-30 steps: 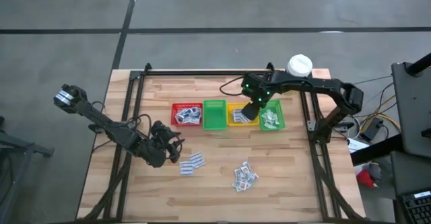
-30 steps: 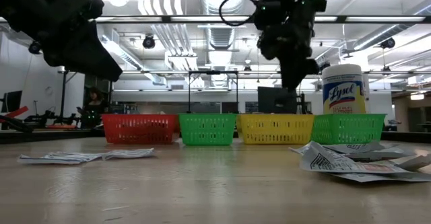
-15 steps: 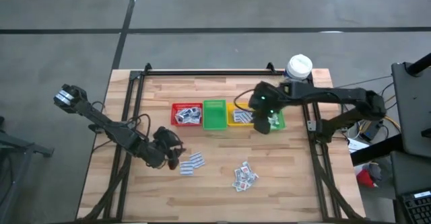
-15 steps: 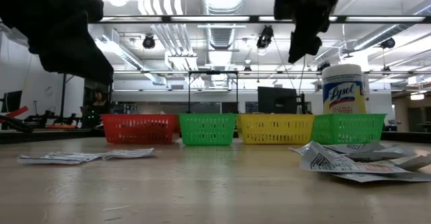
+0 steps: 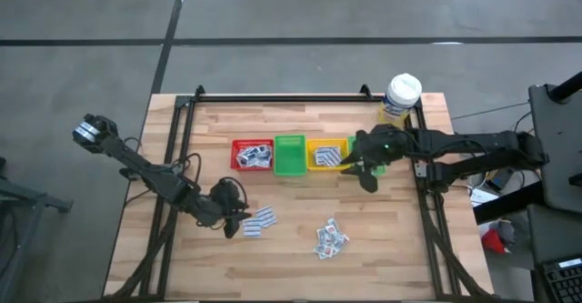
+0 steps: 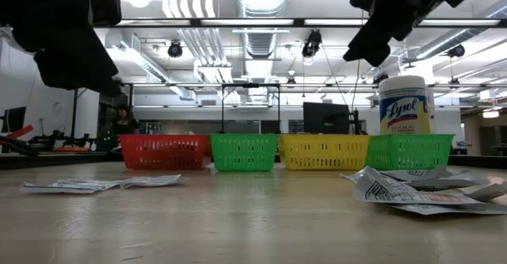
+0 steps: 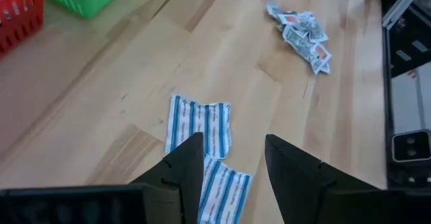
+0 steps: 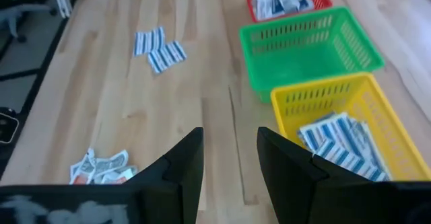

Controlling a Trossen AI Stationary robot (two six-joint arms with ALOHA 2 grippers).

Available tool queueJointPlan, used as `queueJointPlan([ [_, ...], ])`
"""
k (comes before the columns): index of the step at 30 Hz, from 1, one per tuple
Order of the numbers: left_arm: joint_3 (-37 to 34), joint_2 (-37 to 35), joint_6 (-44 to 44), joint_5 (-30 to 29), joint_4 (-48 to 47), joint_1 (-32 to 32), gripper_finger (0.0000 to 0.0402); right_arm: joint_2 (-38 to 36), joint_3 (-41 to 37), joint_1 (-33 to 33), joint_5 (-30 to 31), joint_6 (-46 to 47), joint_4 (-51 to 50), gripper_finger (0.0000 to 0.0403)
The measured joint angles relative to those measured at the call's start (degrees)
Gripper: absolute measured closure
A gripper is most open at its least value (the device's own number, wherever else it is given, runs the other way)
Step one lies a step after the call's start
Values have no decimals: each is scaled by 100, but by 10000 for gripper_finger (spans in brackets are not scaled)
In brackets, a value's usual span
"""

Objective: Pick & Place First Aid Supplies
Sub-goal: Put the blue bandage into the yellow basket

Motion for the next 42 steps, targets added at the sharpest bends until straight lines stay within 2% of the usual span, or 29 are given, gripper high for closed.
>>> queueJointPlan([
  [8,301,358,-74,1,-166,15,251,-770,-850,-2,-11,-253,864,266],
  [17,1284,1378,-531,453,-1790,103,250,-1704,-1497,-3,-13,-335,1416,266],
  [23,1746,1780,-573,784,-2574,174,251,-2140,-1687,-2,-13,-256,1481,266],
  [32,1909,2220,426,1147,-2860,361,250,-2283,-1820,-2,-46,-175,1457,266],
  [42,1884,2476,922,1323,-2850,518,250,-2276,-1846,-2,-46,-203,1451,266],
])
